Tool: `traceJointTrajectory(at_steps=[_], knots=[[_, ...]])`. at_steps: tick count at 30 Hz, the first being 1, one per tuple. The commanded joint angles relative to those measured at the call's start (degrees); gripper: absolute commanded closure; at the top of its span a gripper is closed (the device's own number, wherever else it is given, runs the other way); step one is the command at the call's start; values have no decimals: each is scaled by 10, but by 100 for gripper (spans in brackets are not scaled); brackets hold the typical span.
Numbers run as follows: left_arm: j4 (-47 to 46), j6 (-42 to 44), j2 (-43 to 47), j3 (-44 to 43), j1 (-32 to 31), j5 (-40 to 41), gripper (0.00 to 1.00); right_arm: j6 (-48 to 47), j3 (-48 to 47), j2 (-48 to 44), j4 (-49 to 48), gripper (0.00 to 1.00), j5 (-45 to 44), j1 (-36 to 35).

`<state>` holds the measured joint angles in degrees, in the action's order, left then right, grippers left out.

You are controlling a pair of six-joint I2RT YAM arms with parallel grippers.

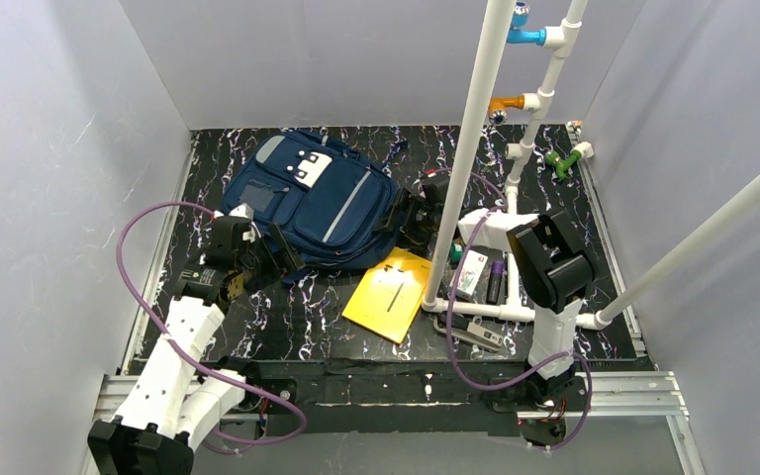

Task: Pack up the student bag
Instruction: Pick up the student bag at the center of the board.

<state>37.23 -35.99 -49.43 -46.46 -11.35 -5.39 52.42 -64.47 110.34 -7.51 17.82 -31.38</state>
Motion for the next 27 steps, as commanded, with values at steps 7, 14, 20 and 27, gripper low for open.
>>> traceJointTrajectory(at_steps=[7, 14, 20, 27], knots=[[-7, 13, 34, 13, 3, 35, 15, 104, -18, 24, -94, 82, 73, -4], [-96, 14, 24, 60, 3, -33, 19, 154, -69, -54, -24, 99, 89, 24], [-136, 11, -47, 45, 3, -88, 44, 206, -100, -77, -5, 99, 131, 54], [-156, 34, -95, 41, 3, -33, 51, 281, -124, -71, -44, 99, 158, 70]])
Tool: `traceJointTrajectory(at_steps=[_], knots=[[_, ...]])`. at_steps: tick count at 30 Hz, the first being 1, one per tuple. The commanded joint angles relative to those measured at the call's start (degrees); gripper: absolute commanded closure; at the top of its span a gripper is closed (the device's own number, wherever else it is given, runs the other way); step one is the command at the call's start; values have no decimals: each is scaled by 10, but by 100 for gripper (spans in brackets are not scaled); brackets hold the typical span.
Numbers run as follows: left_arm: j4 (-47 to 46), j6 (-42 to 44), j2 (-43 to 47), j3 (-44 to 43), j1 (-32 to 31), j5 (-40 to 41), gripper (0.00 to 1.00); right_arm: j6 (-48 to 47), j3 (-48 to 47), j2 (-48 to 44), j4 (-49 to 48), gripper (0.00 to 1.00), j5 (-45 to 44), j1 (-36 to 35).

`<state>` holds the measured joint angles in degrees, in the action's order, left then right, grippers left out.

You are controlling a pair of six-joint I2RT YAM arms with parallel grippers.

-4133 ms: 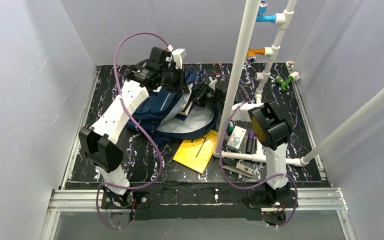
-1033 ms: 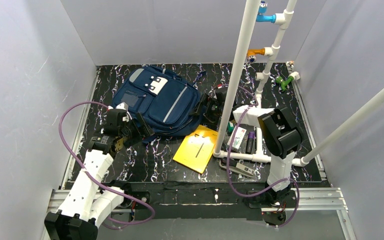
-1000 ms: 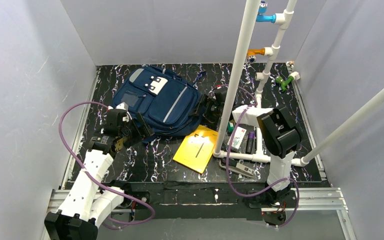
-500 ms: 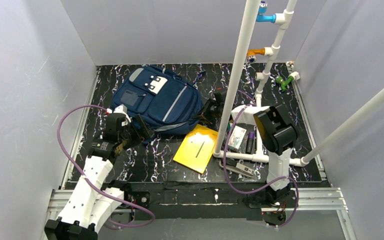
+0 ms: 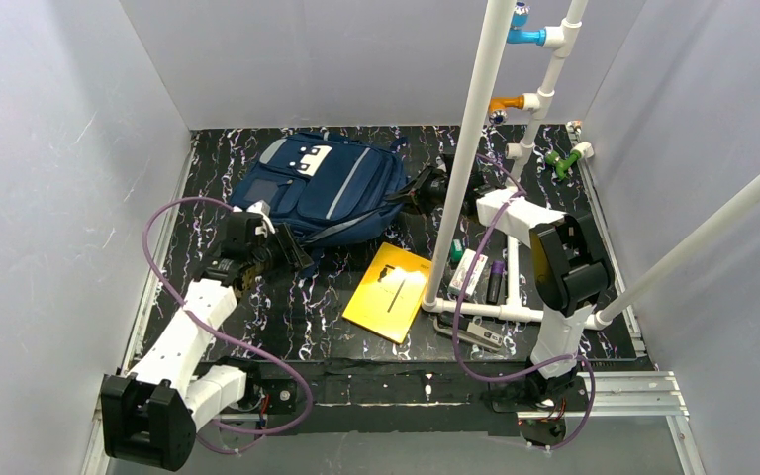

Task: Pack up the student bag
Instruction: Pick up the student bag at the center of the board, then zip the student bag at the center of the board.

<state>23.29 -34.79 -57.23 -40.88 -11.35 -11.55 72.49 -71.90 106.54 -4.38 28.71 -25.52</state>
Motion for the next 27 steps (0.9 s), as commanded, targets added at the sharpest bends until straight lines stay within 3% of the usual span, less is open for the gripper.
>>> traceJointTrajectory(at_steps=[1, 5, 10, 13, 19, 27], knots=[[-24, 22, -28, -13, 3, 39, 51, 84, -53, -35, -78, 99, 46, 13], [-79, 31, -75, -13, 4, 52, 44, 89, -65, -30, -80, 99, 55, 19], [-61, 71, -126, -41, 5, 107, 35, 97, -60, -28, -98, 99, 67, 25], [-127, 105, -122, -14, 5, 94, 33, 98, -59, -25, -107, 99, 72, 28], [-203, 226, -138, 0, 4, 39, 37, 115, -53, -17, -142, 99, 86, 28], [-216, 261, -181, -15, 4, 72, 54, 124, -51, -16, -163, 99, 93, 29]])
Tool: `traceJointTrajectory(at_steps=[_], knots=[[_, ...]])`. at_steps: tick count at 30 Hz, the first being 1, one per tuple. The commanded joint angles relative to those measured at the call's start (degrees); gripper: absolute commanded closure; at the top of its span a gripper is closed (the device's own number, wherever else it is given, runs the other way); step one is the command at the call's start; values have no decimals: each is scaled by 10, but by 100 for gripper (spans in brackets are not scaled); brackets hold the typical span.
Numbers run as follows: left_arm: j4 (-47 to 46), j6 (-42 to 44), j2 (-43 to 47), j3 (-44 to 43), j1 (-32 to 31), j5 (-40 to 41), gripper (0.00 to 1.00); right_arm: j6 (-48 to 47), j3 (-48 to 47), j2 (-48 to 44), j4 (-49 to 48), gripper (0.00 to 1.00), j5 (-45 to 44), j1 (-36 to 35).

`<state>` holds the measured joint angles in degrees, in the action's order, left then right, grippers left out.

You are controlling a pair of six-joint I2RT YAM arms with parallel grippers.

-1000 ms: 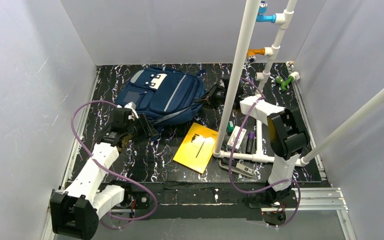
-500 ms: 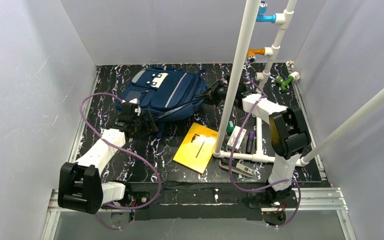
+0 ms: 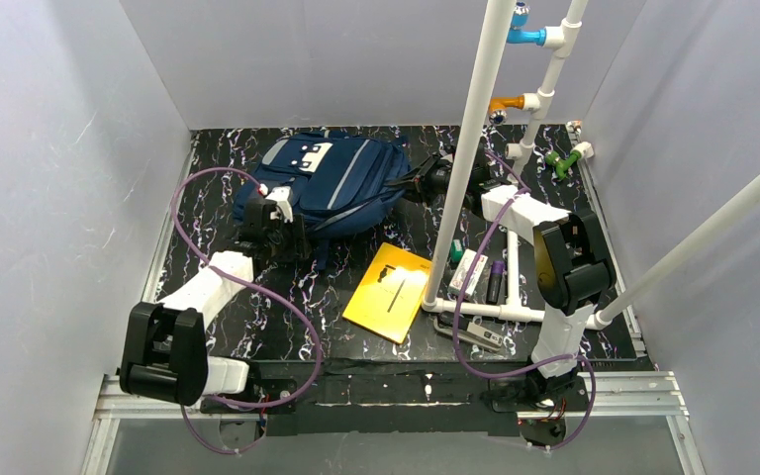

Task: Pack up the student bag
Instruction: Zip the student bag at the center of the board.

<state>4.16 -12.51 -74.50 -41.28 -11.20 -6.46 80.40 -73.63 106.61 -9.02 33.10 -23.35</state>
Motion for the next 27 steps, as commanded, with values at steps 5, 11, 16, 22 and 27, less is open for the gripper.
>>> traceJointTrajectory(at_steps=[5, 11, 16, 22, 27], knots=[[-59, 43, -4, -1, 3, 43, 65, 46, -30, -20, -120, 99, 48, 8], [-30, 36, 24, -13, 2, -1, 90, 43, -25, -20, -127, 99, 48, 8], [99, -24, 14, -70, 2, -106, 100, 45, 15, -31, -192, 99, 23, 8], [121, -114, 78, -51, 2, -268, 100, -16, 60, -32, -261, 99, -24, 7], [75, -185, 115, -57, 2, -366, 100, -65, 122, -47, -368, 99, -89, -10]])
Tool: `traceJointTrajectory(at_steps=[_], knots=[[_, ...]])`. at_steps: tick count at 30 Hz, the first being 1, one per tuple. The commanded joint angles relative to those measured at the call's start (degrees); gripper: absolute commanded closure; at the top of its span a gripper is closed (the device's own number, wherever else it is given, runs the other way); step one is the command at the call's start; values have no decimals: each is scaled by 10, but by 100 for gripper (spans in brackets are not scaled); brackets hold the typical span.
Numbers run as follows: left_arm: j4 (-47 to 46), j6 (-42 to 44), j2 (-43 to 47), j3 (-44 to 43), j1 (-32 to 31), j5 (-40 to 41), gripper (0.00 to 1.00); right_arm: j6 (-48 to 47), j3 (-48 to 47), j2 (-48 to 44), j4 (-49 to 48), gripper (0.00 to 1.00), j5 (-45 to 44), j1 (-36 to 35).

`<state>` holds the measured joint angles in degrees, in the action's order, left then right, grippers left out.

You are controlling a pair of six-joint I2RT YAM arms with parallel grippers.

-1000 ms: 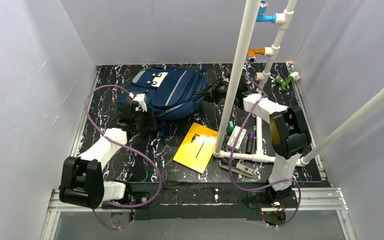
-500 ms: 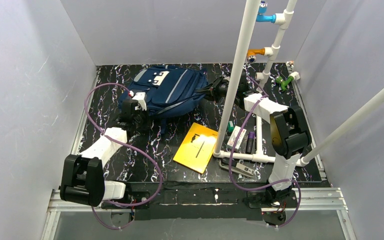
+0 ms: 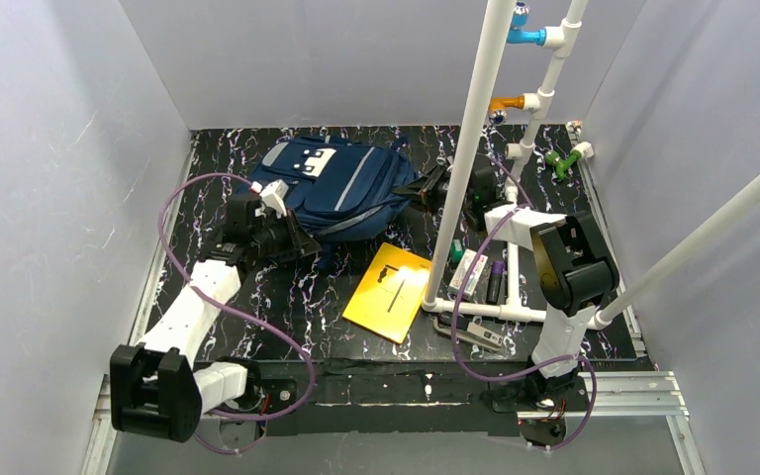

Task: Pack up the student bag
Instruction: Zip the student bag at the center of the board.

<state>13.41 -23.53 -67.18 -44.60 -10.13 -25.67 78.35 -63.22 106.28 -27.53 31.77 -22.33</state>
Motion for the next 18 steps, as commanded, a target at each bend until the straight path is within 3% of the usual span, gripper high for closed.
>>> traceJointTrajectory(at_steps=[1, 5, 12, 18], knots=[[-16, -91, 28, -32, -8, -192, 100, -49, 23, -44, -196, 99, -83, -29], [-32, -160, -28, -62, -22, -236, 100, -66, 39, -44, -227, 99, -132, -70], [-86, -215, -97, -107, -119, -196, 100, -113, 53, -55, -233, 99, -203, -113], [-104, -248, -215, -249, -136, -227, 100, -158, 43, -23, -215, 99, -197, -133]])
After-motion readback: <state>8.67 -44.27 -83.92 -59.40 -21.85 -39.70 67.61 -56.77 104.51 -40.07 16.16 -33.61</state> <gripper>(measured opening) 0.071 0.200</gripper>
